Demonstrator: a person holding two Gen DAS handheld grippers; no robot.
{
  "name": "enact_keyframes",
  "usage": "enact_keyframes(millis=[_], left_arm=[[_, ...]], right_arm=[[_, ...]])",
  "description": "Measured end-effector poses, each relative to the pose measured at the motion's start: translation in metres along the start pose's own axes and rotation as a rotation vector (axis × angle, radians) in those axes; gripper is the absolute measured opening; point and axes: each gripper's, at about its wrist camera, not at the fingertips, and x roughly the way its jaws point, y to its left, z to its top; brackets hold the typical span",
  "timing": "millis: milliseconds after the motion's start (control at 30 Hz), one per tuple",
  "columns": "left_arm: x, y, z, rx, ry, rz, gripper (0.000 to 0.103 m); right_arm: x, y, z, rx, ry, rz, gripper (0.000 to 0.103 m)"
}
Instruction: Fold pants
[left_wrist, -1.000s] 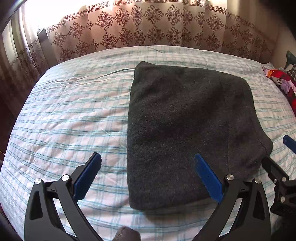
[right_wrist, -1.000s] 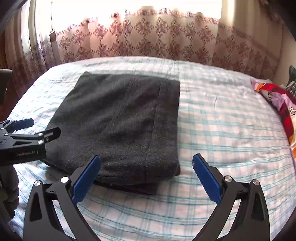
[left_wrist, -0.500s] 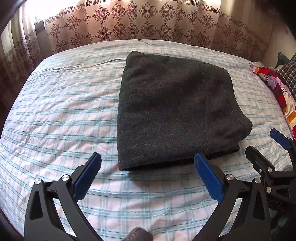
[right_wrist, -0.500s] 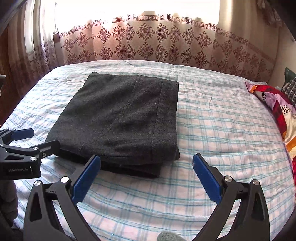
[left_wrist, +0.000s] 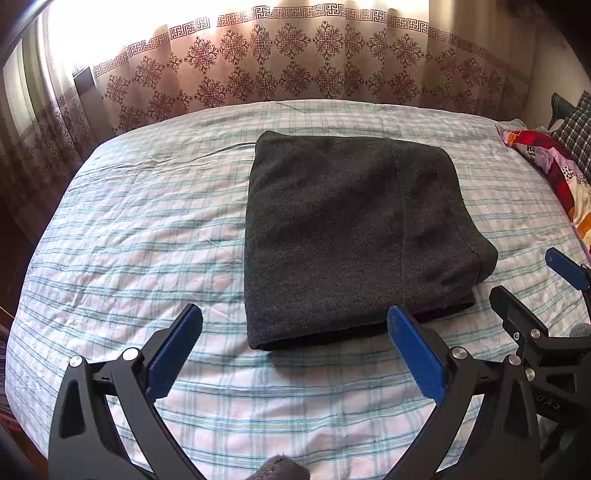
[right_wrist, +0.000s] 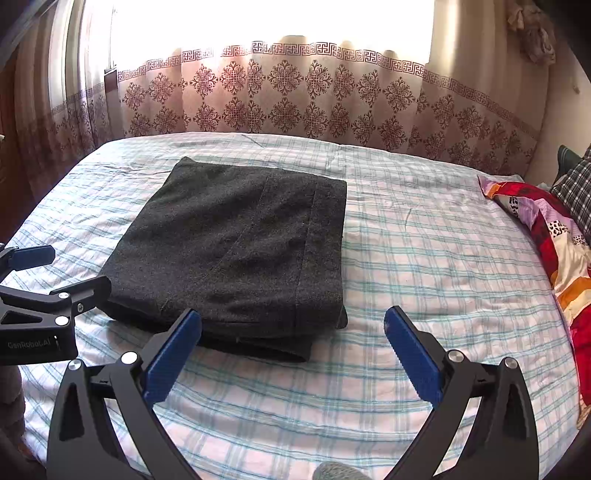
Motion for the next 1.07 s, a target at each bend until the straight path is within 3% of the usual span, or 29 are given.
enact_keyframes(millis=[800, 1067], left_arm=[[-0.012, -0.015, 0.001, 0.061, -0.061, 0.013, 0.101], [0.002, -0.006, -0.002, 0.013, -0.021, 0.051, 0.101]], right_arm=[[0.006, -0.003, -0.002, 0.017, 0.014, -0.010, 0.098], [0.014, -0.007, -0.006, 0.039, 0.043, -0.005, 0.098]])
